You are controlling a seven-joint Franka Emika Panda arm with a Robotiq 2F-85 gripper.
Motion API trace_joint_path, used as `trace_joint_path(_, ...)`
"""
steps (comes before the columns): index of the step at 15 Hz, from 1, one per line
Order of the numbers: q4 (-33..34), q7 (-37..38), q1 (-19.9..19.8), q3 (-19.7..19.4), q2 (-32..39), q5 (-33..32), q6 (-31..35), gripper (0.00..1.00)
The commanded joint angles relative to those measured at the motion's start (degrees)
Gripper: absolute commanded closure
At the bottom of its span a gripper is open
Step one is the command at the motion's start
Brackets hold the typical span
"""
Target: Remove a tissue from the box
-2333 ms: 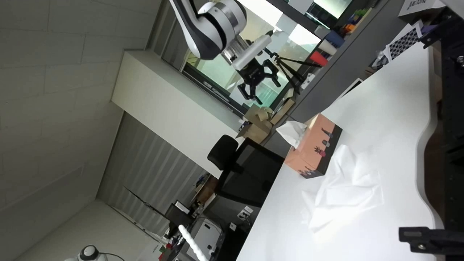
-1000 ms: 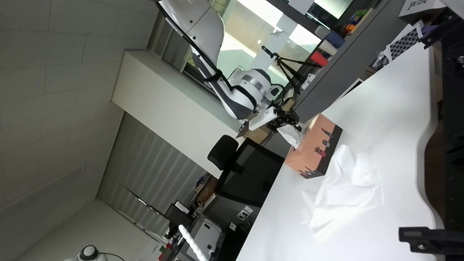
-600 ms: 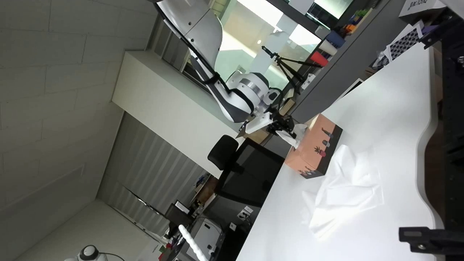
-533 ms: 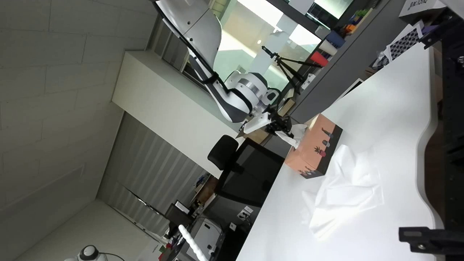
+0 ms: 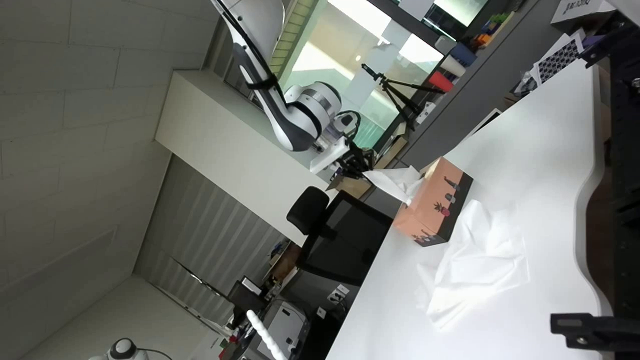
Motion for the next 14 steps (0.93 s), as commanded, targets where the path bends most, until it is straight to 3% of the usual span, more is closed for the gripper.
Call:
trace_joint_path(1,-6.81,-5.07,-0.55,3.22,-11.42,-1.49,-2.24,1.00)
trace_joint_path(4,-11.60,-11.23,-0.09,7.08,-19.02,-1.94,-2.06,1.00)
trace_joint_path(7,-16.71,-19.15,0.96,11.51,-24.80,2.17,0.52,1.00)
trace_joint_path(12,-21.41,-32.41,3.63,14.47,-22.02,13.14,1.70,1.00)
trace_joint_path(14,-23.10,-34.26,2.91,15.04,-18.22,12.13,3.97,1.00)
